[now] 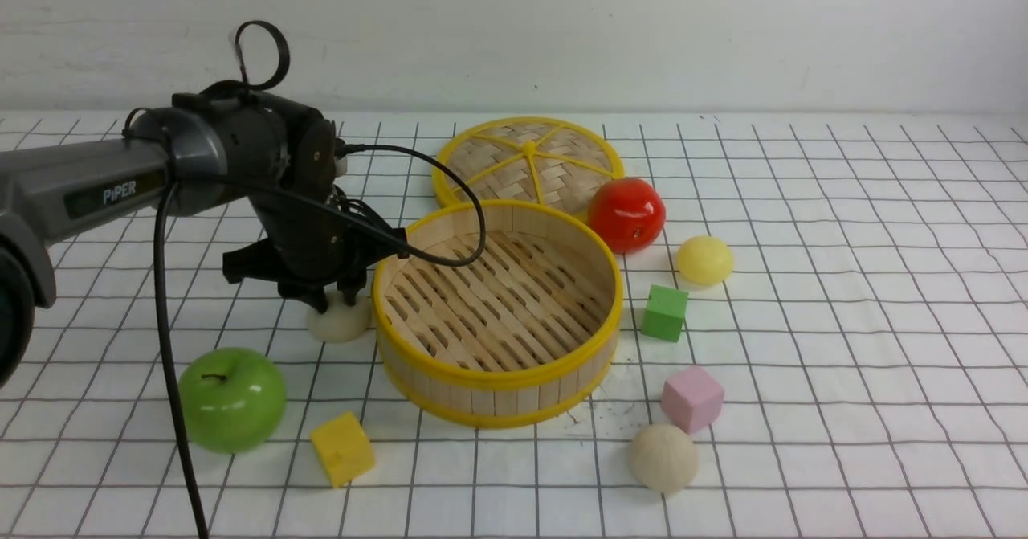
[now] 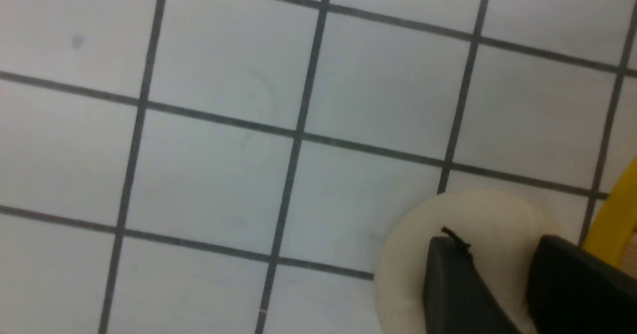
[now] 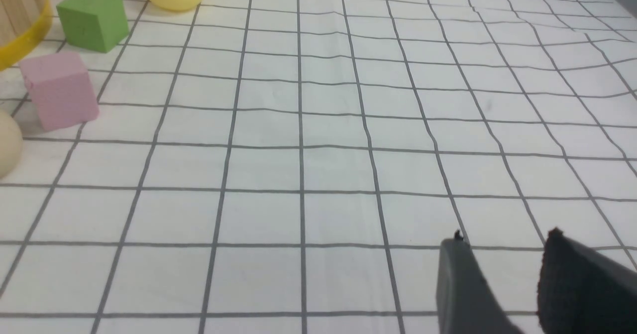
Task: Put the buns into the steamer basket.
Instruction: Use the left arm to grab a steamed stuffed bun
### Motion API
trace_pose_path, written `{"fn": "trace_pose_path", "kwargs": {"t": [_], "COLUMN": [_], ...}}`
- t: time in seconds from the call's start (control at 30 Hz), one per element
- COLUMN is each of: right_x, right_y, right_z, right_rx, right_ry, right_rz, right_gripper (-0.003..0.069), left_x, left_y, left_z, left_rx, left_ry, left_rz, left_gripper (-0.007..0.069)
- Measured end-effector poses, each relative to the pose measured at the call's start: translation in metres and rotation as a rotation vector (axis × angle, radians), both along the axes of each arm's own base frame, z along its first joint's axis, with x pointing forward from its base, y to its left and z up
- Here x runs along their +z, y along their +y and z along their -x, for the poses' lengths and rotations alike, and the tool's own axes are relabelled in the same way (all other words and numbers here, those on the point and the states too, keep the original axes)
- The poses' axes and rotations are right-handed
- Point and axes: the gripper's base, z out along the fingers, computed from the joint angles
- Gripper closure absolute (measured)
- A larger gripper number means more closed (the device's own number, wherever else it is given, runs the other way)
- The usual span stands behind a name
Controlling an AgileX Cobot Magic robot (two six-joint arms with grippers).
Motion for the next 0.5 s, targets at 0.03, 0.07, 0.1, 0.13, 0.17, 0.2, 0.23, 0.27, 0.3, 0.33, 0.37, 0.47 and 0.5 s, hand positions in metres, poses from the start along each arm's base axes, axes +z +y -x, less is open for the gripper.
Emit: {"fn": "trace_pose_path", "kwargs": {"t": [0.03, 0.07, 0.1, 0.13, 0.17, 0.2, 0.23, 0.27, 0.3, 0.33, 0.37, 0.47, 0.5], "right_x": [0.0, 0.0, 0.0, 0.0, 0.0, 0.0, 0.0, 0.0, 0.0, 0.0, 0.0, 0.0, 0.0], "right_y": [0.0, 0.0, 0.0, 0.0, 0.0, 0.0, 0.0, 0.0, 0.0, 0.0, 0.0, 0.0, 0.0], "right_z": [0.0, 0.0, 0.0, 0.0, 0.0, 0.0, 0.0, 0.0, 0.0, 0.0, 0.0, 0.0, 0.0], "right_rx": [0.0, 0.0, 0.0, 0.0, 0.0, 0.0, 0.0, 0.0, 0.0, 0.0, 0.0, 0.0, 0.0], "right_ry": [0.0, 0.0, 0.0, 0.0, 0.0, 0.0, 0.0, 0.0, 0.0, 0.0, 0.0, 0.0, 0.0], "right_rz": [0.0, 0.0, 0.0, 0.0, 0.0, 0.0, 0.0, 0.0, 0.0, 0.0, 0.0, 0.0, 0.0], "right_gripper": [0.0419, 0.0419, 0.0419, 0.0419, 0.0419, 0.0419, 0.0419, 0.0419, 0.0419, 0.0419, 0.0419, 0.0419, 0.0419], "left_x": [0.0, 0.0, 0.0, 0.0, 0.0, 0.0, 0.0, 0.002, 0.002, 0.003, 0.006, 0.016, 0.022], "left_y": [0.0, 0.0, 0.0, 0.001, 0.002, 0.004, 0.006, 0.008, 0.009, 0.01, 0.013, 0.015, 0.016], "left_z": [0.0, 0.001, 0.001, 0.001, 0.001, 0.001, 0.001, 0.001, 0.001, 0.001, 0.002, 0.004, 0.006], "left_rx": [0.0, 0.0, 0.0, -0.004, -0.009, -0.012, -0.017, -0.018, -0.02, -0.017, -0.018, -0.027, -0.029], "left_ry": [0.001, 0.007, 0.007, 0.014, 0.018, 0.022, 0.027, 0.03, 0.034, 0.036, 0.043, 0.038, 0.033], "left_rz": [0.0, -0.003, -0.003, -0.007, -0.012, -0.013, -0.014, -0.012, -0.007, -0.004, 0.008, 0.042, 0.054], "left_gripper": [0.0433, 0.0477, 0.0483, 0.0531, 0.057, 0.0606, 0.0629, 0.0636, 0.0636, 0.0636, 0.0636, 0.0636, 0.0636]}}
